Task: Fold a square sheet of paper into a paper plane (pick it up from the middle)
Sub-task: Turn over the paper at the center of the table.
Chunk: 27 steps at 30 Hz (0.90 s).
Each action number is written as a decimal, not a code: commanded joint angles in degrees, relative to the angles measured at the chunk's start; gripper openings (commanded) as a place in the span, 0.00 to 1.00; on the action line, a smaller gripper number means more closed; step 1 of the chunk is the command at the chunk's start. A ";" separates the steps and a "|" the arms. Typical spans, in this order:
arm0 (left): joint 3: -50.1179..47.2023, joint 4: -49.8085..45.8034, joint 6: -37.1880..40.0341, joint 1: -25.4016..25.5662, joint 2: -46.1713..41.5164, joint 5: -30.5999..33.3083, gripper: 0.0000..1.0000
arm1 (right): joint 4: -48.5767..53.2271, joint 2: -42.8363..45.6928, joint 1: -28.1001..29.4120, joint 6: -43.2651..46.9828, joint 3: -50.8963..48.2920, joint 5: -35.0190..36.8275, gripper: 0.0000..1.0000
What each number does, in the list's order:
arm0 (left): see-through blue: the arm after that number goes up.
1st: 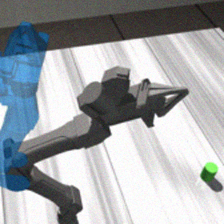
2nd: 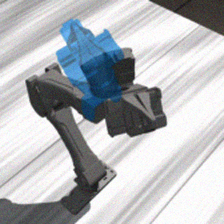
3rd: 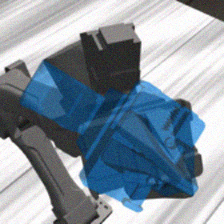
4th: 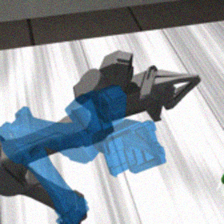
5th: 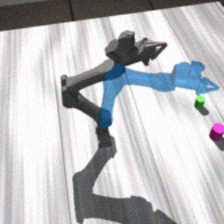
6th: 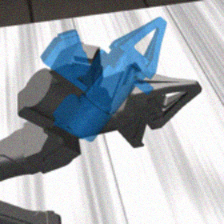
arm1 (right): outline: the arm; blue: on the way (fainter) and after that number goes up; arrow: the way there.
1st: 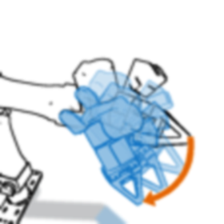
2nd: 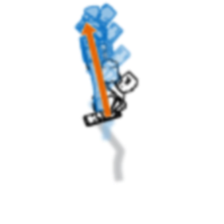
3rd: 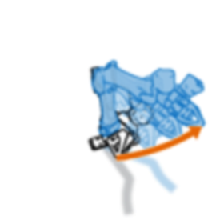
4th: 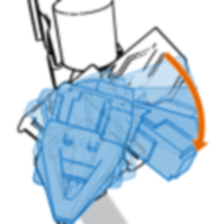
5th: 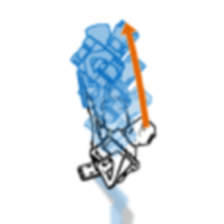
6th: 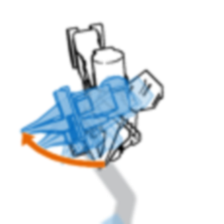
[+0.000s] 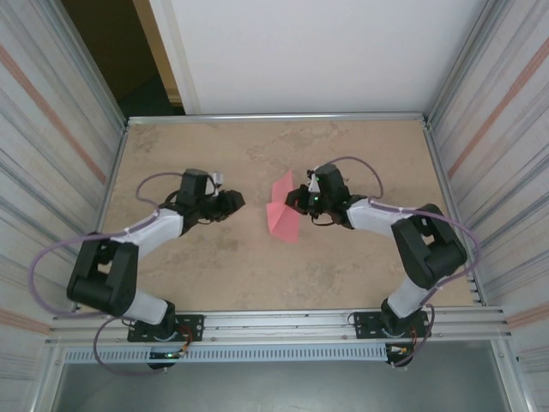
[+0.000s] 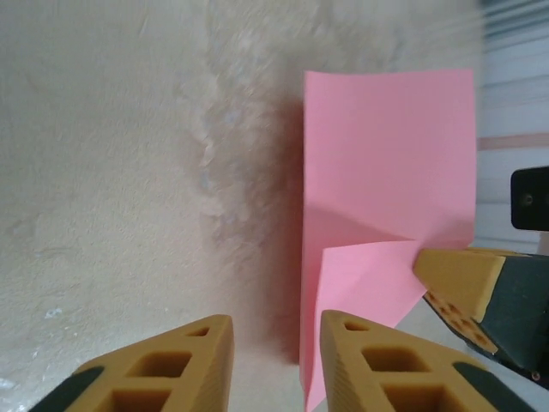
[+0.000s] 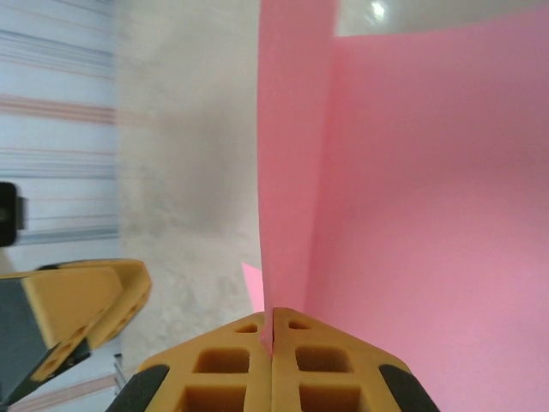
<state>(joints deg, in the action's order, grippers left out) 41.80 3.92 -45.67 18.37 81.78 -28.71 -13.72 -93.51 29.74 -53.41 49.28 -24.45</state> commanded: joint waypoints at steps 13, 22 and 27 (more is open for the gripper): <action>-7.02 27.11 -13.11 5.75 -14.70 -9.08 0.94 | -9.07 13.13 -1.94 -3.95 4.34 -12.54 0.01; -1.71 27.93 -16.36 10.18 -12.24 -9.25 0.91 | -13.02 14.76 -0.29 -8.55 4.40 -14.13 0.02; -1.49 30.65 -18.20 10.36 -11.52 -8.52 0.77 | -14.12 15.33 -0.51 -9.69 4.36 -15.09 0.03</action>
<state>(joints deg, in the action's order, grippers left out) 38.98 31.05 -62.41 28.53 69.93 -36.91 -25.28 -80.60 29.23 -61.32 52.01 -37.78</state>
